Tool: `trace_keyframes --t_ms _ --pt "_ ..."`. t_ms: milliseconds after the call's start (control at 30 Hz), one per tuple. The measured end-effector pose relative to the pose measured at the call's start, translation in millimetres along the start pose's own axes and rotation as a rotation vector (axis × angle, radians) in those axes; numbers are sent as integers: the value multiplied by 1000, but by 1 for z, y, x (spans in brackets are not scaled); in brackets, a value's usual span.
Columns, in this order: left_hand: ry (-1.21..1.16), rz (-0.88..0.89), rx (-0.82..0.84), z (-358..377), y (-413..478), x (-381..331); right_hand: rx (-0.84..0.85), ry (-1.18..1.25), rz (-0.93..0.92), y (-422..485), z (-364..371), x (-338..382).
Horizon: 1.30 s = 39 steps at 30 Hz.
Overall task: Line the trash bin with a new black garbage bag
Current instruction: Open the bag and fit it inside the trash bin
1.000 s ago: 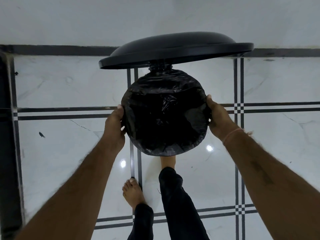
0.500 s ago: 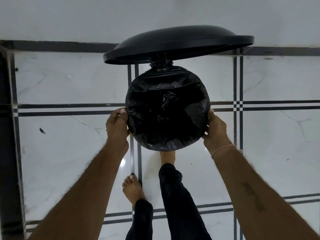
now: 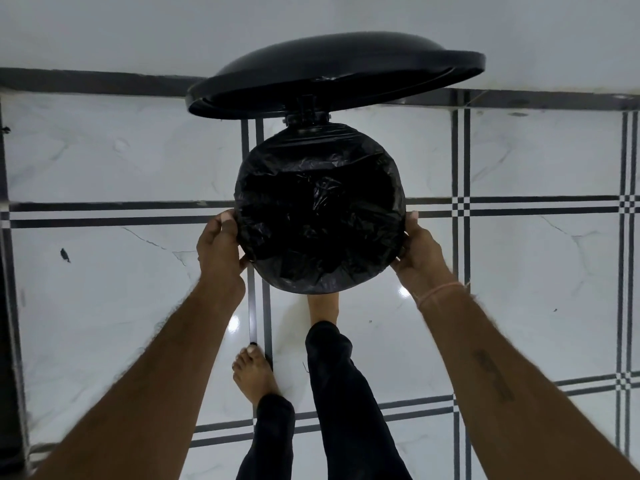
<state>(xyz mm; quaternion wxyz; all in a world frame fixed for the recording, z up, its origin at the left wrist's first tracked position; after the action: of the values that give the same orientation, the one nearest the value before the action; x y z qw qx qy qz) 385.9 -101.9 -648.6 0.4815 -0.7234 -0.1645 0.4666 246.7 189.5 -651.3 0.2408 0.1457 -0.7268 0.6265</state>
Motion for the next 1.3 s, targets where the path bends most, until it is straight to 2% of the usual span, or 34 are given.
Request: trace_keyframes --t_ms 167,267,400,533,600,667,800,867,933,1033,1133,1200,1300 --pt "10 -2 0 -9 1 6 48 72 91 1 3 -12" --pt "-14 -165 -84 -16 4 22 -2 42 79 -7 1 -13" --pt "-119 -421 52 -6 -17 48 1 23 210 -23 -1 -35" --pt "-183 -421 139 4 -39 55 -37 181 246 -34 4 -50" --pt "-190 -414 121 1 -43 54 -62 198 192 -39 6 -50" --pt "-116 -394 76 -5 -45 47 -95 63 121 -50 6 -43" --pt "11 -235 -20 -15 -59 0 -216 -139 -240 -77 6 17" --pt "15 -151 -34 -14 -65 -37 -197 -174 -429 -88 17 67" --pt "-10 -62 -11 -5 -76 -83 -100 -223 -550 -94 35 119" --pt "-48 22 79 21 -95 -143 83 -317 -599 -102 68 186" --pt "20 19 167 44 -107 -168 252 -548 -549 -113 98 217" --pt "111 28 191 51 -112 -169 292 -645 -534 -117 101 218" --pt "253 84 232 46 -118 -152 277 -717 -609 -116 83 197"
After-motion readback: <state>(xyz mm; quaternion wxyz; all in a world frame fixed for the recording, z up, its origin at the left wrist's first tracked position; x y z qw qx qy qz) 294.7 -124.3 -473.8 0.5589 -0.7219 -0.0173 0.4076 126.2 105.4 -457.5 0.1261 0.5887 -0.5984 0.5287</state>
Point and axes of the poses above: each hand's wrist, its own y-axis towards the middle knuckle, its own z-axis out of the palm, x = y × z, the point moved 7 cm from there along y, towards the middle knuckle, and after that the axes turned 5 degrees about -z, right-handed, at the moved point
